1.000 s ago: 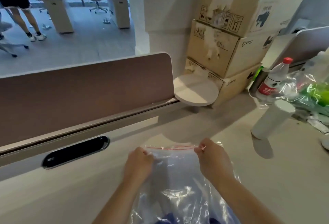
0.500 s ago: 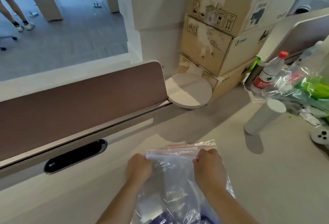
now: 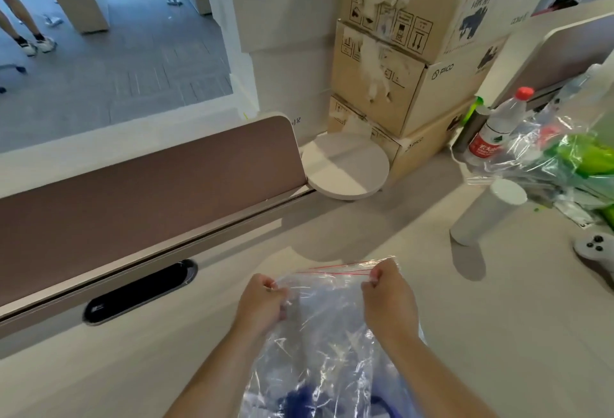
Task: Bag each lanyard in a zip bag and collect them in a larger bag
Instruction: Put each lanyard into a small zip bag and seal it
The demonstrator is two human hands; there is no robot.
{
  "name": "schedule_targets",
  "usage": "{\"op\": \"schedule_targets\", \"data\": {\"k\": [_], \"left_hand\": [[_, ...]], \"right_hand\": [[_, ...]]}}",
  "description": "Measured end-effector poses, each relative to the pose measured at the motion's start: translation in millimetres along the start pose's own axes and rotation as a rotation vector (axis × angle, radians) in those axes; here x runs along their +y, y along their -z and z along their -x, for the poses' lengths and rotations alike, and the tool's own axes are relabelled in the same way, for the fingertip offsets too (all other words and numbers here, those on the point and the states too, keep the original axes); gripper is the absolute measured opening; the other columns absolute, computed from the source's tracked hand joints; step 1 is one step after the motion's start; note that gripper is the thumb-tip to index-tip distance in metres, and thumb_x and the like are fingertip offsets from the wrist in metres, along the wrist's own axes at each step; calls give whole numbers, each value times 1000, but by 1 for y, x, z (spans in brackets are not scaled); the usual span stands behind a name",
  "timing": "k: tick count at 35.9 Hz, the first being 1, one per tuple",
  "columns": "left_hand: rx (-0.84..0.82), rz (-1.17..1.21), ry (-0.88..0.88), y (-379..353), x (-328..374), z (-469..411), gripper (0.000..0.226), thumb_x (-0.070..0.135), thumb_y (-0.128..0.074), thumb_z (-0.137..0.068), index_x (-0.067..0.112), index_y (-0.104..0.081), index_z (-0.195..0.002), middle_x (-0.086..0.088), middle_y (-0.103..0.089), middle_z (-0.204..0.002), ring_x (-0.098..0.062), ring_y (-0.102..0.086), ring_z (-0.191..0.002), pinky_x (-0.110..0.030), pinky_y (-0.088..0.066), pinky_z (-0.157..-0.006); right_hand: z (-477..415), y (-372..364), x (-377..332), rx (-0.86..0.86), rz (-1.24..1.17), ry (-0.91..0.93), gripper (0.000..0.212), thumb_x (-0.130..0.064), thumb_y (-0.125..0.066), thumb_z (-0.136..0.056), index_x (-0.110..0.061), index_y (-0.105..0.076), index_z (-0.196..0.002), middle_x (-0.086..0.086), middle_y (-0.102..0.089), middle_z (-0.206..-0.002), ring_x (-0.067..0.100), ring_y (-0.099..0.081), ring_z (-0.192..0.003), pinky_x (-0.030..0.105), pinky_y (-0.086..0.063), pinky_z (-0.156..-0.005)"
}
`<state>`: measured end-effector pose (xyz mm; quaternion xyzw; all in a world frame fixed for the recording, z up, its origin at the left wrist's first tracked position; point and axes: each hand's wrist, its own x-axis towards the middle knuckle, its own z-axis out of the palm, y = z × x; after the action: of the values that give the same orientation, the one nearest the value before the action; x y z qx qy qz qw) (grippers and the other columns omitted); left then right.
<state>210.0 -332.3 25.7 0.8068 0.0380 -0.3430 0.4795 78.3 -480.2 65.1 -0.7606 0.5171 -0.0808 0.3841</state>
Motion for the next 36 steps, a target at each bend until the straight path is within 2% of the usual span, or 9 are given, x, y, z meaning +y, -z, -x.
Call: {"op": "schedule_targets", "data": {"k": [2,5,9,13,19,23,26,30,36], "left_hand": [[-25,-10,5,-2,1,5,15,4,-61,-81,10,-48,-85,-13,-58,-77,-24,-56,-60,-31,-47,-51],[-64,-121,-61,-8,11,7,22,24,-69,-74,10,-53,-76,-2,-59,-58,-18,-52,-51,-30,-41,-54],[-80,-280,-144,-23,23,9,39,39,-61,-92,14,-54,-64,1,-59,-56,-20,-53,-56,-28,-40,-59],[-8,-421,-174,-39,25,5,38,27,-59,-93,15,-44,-59,-12,-59,-69,-31,-51,-68,-31,-34,-60],[82,-497,-113,-57,27,-10,20,30,-49,-88,18,-65,-86,-9,-68,-99,-31,-62,-88,-33,-50,-76],[46,-535,-114,-68,38,-13,21,11,-42,-95,5,-58,-82,-19,-66,-99,-36,-60,-94,-31,-41,-70],[44,-484,-75,-71,38,-16,21,10,-46,-94,-2,-63,-89,-18,-66,-96,-34,-60,-86,-34,-45,-72],[22,-399,-22,-75,39,-16,19,12,-50,-90,-1,-63,-94,-14,-66,-92,-30,-58,-79,-30,-40,-60],[-25,-319,-12,-74,42,-14,12,13,-50,-87,7,-57,-80,-10,-63,-82,-28,-56,-73,-31,-42,-64]], "right_hand": [[3,11,2,12,-27,-4,19,-5,-47,-89,-22,-41,-94,0,-58,-78,20,-52,-67,32,-34,-54],[1,24,6,13,-33,-34,22,-12,-54,-93,-20,-42,-109,-1,-58,-88,21,-54,-79,30,-36,-64],[-10,33,20,31,0,-99,9,-10,-56,-88,-12,-57,-97,6,-65,-90,25,-57,-81,31,-41,-67],[-22,32,32,37,109,-97,13,-12,-53,-89,-17,-61,-80,4,-63,-83,26,-58,-82,34,-50,-73],[-51,23,42,-4,233,-180,19,-17,-53,-86,-24,-69,-95,8,-52,-122,32,-53,-110,32,-45,-90],[-68,23,40,-115,54,-217,12,-11,-54,-78,-18,-60,-71,9,-68,-86,29,-64,-80,30,-51,-70],[-73,24,42,-123,-12,-199,16,-8,-54,-79,-18,-57,-66,1,-63,-69,24,-59,-70,26,-42,-58],[-74,24,44,-146,-71,-203,14,-4,-53,-78,-15,-57,-69,3,-61,-66,22,-56,-64,27,-40,-55],[-73,27,43,-98,-153,-197,19,2,-48,-78,-10,-60,-71,8,-59,-67,19,-46,-51,21,-34,-39]]}}
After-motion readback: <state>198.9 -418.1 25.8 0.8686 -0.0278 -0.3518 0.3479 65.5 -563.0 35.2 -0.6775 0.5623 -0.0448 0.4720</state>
